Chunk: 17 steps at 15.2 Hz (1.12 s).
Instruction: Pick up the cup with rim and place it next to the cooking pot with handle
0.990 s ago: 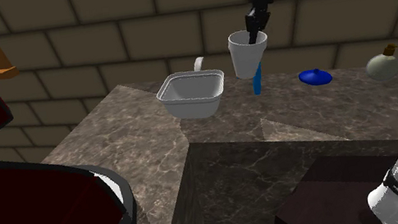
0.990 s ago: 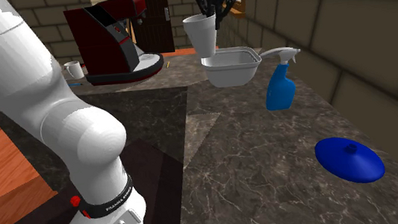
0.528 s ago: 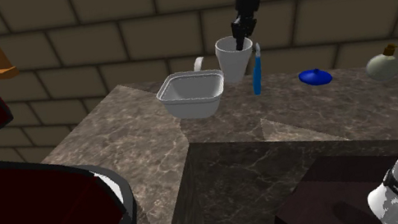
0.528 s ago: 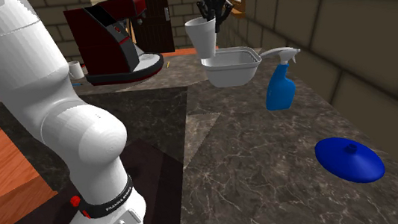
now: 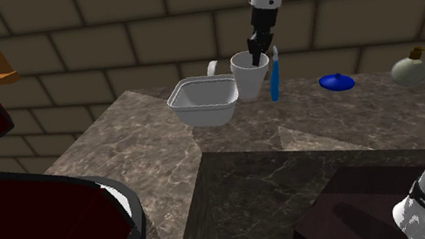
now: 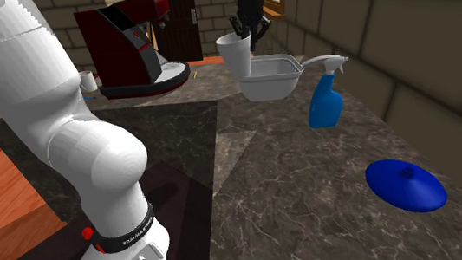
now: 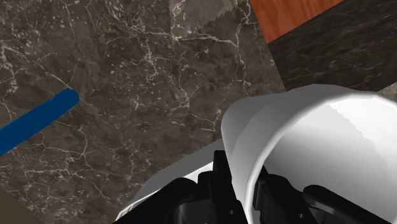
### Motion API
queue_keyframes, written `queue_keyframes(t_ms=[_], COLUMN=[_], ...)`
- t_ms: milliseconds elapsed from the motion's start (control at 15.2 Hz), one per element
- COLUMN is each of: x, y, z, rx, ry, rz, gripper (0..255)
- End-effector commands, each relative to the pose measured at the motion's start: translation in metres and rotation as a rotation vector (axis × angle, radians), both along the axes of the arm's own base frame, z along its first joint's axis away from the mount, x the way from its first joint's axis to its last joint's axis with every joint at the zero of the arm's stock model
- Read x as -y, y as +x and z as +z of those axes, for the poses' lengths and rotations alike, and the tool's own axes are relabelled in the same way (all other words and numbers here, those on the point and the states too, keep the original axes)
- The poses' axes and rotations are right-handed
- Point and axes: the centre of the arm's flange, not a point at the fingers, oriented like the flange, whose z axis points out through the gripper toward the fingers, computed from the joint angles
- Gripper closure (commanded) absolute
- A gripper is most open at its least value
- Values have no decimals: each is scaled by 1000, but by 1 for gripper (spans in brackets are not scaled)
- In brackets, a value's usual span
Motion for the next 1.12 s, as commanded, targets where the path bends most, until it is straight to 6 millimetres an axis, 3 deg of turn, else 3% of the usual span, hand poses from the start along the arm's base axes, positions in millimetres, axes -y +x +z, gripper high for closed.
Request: queue_keyframes(t_ms=[0,1056], x=[0,0], y=[-1,-1], z=[-10,-95], rx=[1,1], ry=[0,0], rz=[0,0], gripper=[255,255])
